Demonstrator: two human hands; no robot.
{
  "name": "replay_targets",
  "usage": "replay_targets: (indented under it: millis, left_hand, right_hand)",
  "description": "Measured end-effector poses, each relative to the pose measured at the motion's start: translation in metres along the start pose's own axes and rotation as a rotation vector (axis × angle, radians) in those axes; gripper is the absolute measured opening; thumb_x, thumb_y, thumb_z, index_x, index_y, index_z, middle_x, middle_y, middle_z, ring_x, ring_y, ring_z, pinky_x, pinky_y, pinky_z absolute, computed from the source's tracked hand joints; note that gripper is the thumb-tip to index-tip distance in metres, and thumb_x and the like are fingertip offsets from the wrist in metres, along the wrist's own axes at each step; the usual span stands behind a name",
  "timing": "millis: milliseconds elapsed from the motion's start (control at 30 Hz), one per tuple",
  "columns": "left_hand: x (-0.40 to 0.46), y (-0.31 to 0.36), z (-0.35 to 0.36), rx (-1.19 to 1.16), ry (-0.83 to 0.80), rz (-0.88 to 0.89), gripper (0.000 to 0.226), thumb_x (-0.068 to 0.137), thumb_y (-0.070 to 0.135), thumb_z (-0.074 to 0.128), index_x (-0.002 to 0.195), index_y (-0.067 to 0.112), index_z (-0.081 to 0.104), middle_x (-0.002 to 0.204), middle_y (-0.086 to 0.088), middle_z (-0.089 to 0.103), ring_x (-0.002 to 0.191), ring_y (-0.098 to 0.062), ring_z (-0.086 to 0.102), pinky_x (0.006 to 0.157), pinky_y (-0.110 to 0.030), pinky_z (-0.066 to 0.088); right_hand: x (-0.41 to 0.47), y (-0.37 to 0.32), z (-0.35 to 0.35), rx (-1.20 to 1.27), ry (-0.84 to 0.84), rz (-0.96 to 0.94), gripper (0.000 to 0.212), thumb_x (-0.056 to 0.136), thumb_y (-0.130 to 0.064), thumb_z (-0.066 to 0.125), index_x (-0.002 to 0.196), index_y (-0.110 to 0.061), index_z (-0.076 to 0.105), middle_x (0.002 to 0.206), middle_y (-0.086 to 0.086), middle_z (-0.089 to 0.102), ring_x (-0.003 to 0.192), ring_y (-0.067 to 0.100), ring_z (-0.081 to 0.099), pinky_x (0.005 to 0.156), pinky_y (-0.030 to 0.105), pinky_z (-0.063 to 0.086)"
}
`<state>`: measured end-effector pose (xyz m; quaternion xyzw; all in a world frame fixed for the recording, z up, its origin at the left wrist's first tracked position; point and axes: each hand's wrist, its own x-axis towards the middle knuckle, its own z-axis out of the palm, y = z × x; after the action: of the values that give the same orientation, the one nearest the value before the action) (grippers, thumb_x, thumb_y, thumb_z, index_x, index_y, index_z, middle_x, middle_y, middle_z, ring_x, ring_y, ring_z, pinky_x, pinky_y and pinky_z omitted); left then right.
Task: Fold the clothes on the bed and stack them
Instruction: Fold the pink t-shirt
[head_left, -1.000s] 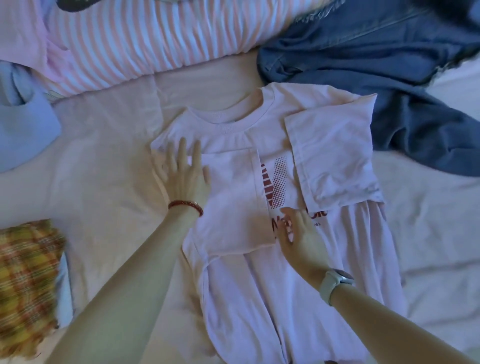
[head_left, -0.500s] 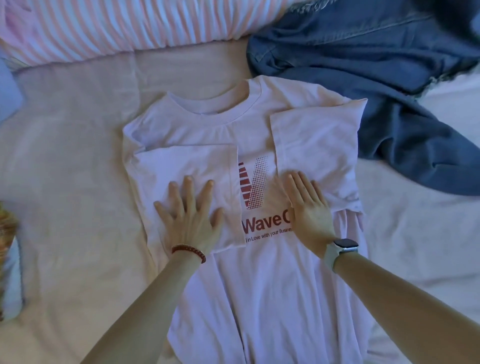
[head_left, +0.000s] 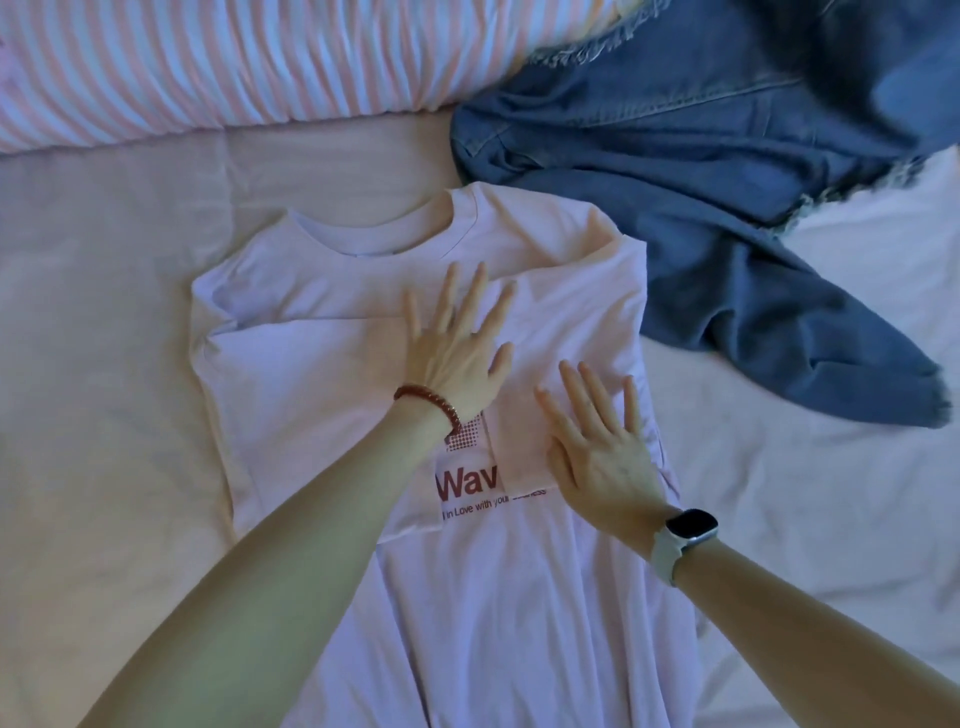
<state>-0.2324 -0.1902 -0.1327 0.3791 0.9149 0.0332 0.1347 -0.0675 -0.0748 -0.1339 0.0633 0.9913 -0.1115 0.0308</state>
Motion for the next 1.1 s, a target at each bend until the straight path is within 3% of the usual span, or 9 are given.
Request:
replay_targets:
  millis: [167, 333, 467, 600, 667, 767, 867, 1000, 1100]
  left_hand:
    - [0.021, 0.002, 0.019, 0.125, -0.222, -0.024, 0.057, 0.097, 0.049, 0.013, 0.149, 0.03, -0.001, 0.158, 0.006, -0.009, 0.144, -0.021, -0.01, 0.109, -0.062, -0.005]
    - [0.013, -0.037, -0.01, -0.012, 0.174, -0.015, 0.042, 0.089, 0.021, 0.044, 0.13, 0.012, 0.053, 0.143, -0.013, 0.043, 0.137, -0.032, 0.033, 0.099, -0.071, 0.02]
    - [0.01, -0.1, -0.036, -0.081, -0.012, -0.314, 0.075, 0.092, 0.048, 0.046, 0.15, 0.022, 0.007, 0.158, -0.001, -0.007, 0.144, -0.024, -0.011, 0.113, -0.055, -0.001]
    - [0.005, -0.148, -0.047, -0.046, -0.284, -0.362, 0.12, 0.064, 0.081, 0.054, 0.147, 0.027, -0.013, 0.155, -0.005, -0.023, 0.142, -0.023, -0.021, 0.115, -0.049, -0.004]
    - [0.002, -0.164, -0.05, -0.038, -0.342, -0.431, 0.126, 0.061, 0.077, 0.062, 0.145, 0.031, -0.02, 0.153, -0.005, -0.028, 0.142, -0.024, -0.022, 0.111, -0.055, -0.005]
    - [0.002, -0.175, -0.051, -0.054, -0.353, -0.501, 0.132, 0.058, 0.069, 0.071, 0.143, 0.034, -0.024, 0.155, -0.007, -0.019, 0.143, -0.025, -0.014, 0.111, -0.057, 0.001]
    - [0.007, -0.175, -0.048, -0.079, -0.262, -0.478, 0.135, 0.057, 0.061, 0.077, 0.145, 0.031, -0.02, 0.152, -0.008, 0.013, 0.139, -0.027, 0.013, 0.11, -0.051, 0.011]
    - [0.017, -0.174, -0.05, -0.245, -0.232, -0.469, 0.126, 0.064, 0.044, 0.081, 0.148, 0.02, -0.01, 0.156, -0.003, 0.012, 0.14, -0.024, 0.019, 0.109, -0.04, 0.021]
    - [0.023, -0.179, -0.049, -0.539, -0.12, -0.574, 0.095, 0.072, 0.032, 0.078, 0.146, 0.015, 0.022, 0.147, -0.003, 0.034, 0.134, -0.024, 0.034, 0.099, -0.03, 0.033]
  right_hand:
    - [0.012, 0.022, 0.007, -0.123, -0.071, -0.03, 0.042, 0.091, -0.033, 0.036, 0.127, -0.019, 0.053, 0.134, 0.013, 0.051, 0.122, 0.034, 0.048, 0.1, 0.054, 0.028]
    - [0.08, 0.035, -0.03, -0.082, 0.299, -0.086, 0.033, 0.077, -0.008, 0.054, 0.109, -0.013, 0.061, 0.112, 0.008, 0.063, 0.103, 0.027, 0.054, 0.083, 0.042, 0.033]
    - [0.151, 0.046, -0.051, -0.256, 0.031, -0.11, 0.073, 0.076, -0.02, 0.07, 0.141, -0.014, 0.037, 0.143, 0.015, 0.04, 0.133, 0.032, 0.036, 0.105, 0.06, 0.025]
    - [0.193, 0.04, -0.06, -0.403, -0.325, -0.138, 0.095, 0.088, -0.047, 0.055, 0.148, -0.015, -0.01, 0.156, 0.01, -0.001, 0.144, 0.027, 0.005, 0.113, 0.051, 0.013]
    - [0.202, 0.037, -0.059, -0.428, -0.298, -0.13, 0.096, 0.083, -0.053, 0.057, 0.149, -0.013, 0.0, 0.152, 0.012, 0.017, 0.136, 0.029, 0.025, 0.105, 0.047, 0.028]
    - [0.209, 0.037, -0.056, -0.533, -0.225, -0.141, 0.098, 0.067, -0.056, 0.071, 0.14, -0.004, 0.034, 0.112, 0.01, 0.057, 0.094, 0.027, 0.057, 0.075, 0.038, 0.044]
    - [0.209, 0.042, -0.051, -0.551, -0.102, -0.21, 0.09, 0.06, -0.042, 0.077, 0.131, 0.002, 0.043, 0.096, 0.012, 0.059, 0.081, 0.028, 0.057, 0.068, 0.036, 0.045]
    - [0.21, 0.038, -0.052, -0.358, -0.063, -0.28, 0.068, 0.056, -0.031, 0.084, 0.111, 0.0, 0.059, 0.091, 0.014, 0.058, 0.08, 0.033, 0.056, 0.07, 0.04, 0.046]
    - [0.213, 0.031, -0.056, -0.289, -0.148, -0.278, 0.049, 0.076, -0.034, 0.073, 0.112, -0.006, 0.057, 0.104, 0.012, 0.056, 0.094, 0.032, 0.052, 0.08, 0.041, 0.042]
